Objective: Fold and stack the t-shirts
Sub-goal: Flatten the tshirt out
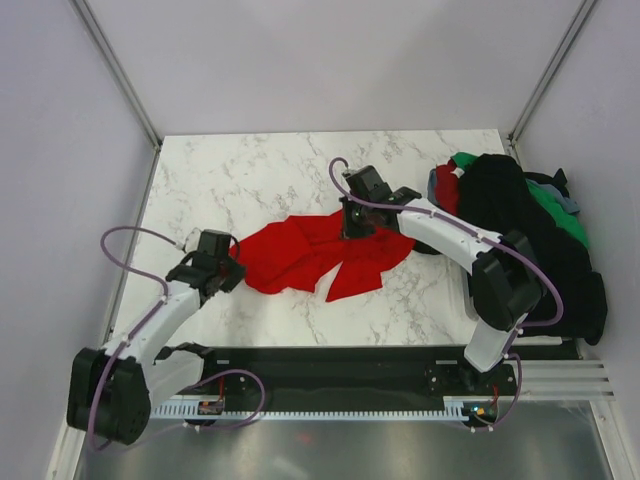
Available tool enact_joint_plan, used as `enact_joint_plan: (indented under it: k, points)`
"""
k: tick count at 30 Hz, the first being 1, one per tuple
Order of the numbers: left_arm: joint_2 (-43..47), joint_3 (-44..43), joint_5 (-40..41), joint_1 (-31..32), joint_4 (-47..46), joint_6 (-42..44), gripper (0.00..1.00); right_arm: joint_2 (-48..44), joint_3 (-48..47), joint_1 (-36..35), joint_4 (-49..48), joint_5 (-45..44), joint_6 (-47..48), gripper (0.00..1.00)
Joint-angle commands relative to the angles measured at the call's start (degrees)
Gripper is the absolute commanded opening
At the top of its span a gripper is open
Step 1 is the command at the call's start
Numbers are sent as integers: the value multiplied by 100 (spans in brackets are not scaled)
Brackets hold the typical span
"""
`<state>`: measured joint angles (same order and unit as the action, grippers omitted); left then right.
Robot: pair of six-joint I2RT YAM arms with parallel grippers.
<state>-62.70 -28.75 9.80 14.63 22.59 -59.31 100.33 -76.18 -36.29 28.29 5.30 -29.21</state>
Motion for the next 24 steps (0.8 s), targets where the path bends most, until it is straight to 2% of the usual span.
enact_joint_plan:
  k: [1, 2, 4, 7, 9, 10, 13, 15, 19, 24]
  points:
    - [906, -1095, 311, 13, 1113, 261, 2, -233, -879, 70, 569, -318, 161, 0]
    - [1143, -1759, 407, 5, 1595, 471, 2, -295, -1133, 122, 737, -371, 188, 0]
    - [1207, -2543, 698, -13, 2037, 700, 2, -330, -2064, 236, 1271, -485, 275, 0]
    - [962, -4605, 856, -22, 2688, 1105, 2, -348, -3566, 351, 1940, -662, 311, 0]
    - [734, -5295, 848, -22, 3030, 1255, 2, -313, -4670, 377, 2240, -732, 320, 0]
    - [680, -5838, 848, -22, 3110, 1272, 2, -295, -5026, 377, 2512, -767, 311, 0]
    - [583, -6666, 918, -22, 3365, 1334, 2, -330, -6073, 377, 2856, -1047, 302, 0]
    - [566, -6950, 1049, -22, 3436, 1334, 2, -645, -6259, 386, 2866, -1476, 302, 0]
    - [583, -7564, 998, -22, 3489, 1404, 2, -1375, -6050, 377, 2560, -2146, 363, 0]
    - [671, -8294, 1190, -22, 3498, 1703, 2, -2868, -4864, 377, 1392, -2210, 845, 0]
